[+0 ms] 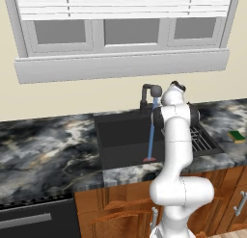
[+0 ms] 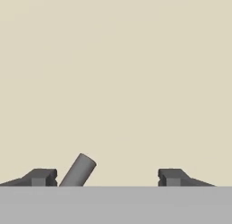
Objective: Soak the sponge with water for a few seconds and then drop it inside the sink.
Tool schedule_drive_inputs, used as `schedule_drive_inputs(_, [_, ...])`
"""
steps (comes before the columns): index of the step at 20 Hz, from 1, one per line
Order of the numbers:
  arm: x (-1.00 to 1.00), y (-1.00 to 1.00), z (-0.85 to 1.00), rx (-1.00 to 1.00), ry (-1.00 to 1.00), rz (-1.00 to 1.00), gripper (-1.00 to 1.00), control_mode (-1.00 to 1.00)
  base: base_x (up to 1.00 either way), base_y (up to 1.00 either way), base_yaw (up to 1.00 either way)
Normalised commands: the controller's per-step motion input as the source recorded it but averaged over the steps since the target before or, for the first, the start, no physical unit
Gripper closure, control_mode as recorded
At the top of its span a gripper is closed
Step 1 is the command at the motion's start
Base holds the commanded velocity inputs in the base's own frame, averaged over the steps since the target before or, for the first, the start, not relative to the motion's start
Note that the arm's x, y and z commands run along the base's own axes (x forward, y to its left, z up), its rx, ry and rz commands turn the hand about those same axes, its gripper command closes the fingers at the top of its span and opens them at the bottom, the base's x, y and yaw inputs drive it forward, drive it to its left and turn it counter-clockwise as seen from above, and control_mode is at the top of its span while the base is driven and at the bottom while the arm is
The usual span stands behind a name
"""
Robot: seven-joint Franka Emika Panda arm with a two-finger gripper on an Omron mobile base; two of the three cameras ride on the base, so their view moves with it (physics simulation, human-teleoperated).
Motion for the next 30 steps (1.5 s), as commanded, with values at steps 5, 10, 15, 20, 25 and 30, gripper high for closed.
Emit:
schedule_drive_inputs(5, [0.00, -0.40, -0.11, 0.03, 0.02, 0.00, -1.00, -1.00, 0.00, 0.00, 0.00])
schedule_drive_inputs(10, [0.00, -0.25, 0.04, 0.06, 0.00, 0.00, -1.00, -1.00, 0.00, 0.00, 0.00])
schedule_drive_inputs(15, [-0.01, -0.19, 0.20, 0.08, 0.00, 0.00, -1.00, -1.00, 0.00, 0.00, 0.00])
schedule_drive_inputs(20, [0.00, -0.11, 0.19, 0.07, 0.00, 0.00, -1.00, -1.00, 0.00, 0.00, 0.00])
schedule_drive_inputs(25, [0.00, -0.03, 0.35, 0.06, 0.00, 0.00, -1.00, -1.00, 0.00, 0.00, 0.00])
schedule_drive_inputs(30, [0.00, -0.01, 0.31, 0.04, 0.00, 0.00, -1.00, -1.00, 0.00, 0.00, 0.00])
